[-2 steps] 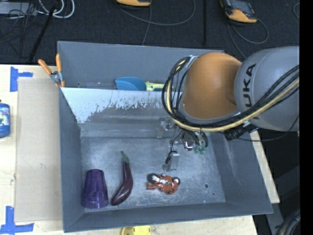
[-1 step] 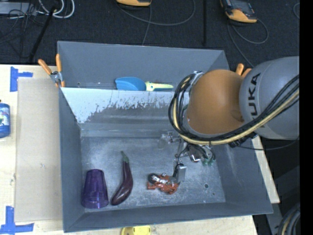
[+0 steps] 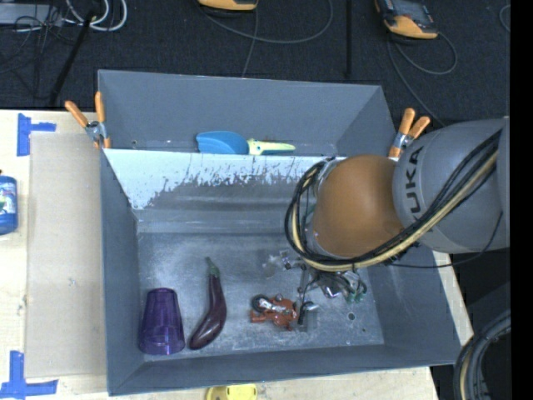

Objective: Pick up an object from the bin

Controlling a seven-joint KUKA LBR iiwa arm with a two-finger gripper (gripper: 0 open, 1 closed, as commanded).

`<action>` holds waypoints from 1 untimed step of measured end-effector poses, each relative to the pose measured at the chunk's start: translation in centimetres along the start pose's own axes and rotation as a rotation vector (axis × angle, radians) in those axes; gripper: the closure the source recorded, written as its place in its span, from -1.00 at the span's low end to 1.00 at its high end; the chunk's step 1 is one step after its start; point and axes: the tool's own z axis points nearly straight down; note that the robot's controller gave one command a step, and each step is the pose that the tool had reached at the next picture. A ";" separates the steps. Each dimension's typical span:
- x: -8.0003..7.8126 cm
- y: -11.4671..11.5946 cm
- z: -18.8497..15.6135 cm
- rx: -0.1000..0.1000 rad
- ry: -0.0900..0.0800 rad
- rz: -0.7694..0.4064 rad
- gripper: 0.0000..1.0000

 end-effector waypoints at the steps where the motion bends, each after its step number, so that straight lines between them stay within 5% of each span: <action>1: -0.9 -1.4 3.3 -0.001 0.001 0.140 1.00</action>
Offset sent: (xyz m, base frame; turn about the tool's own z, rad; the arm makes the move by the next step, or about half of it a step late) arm 0.0000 0.0000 0.0000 0.0000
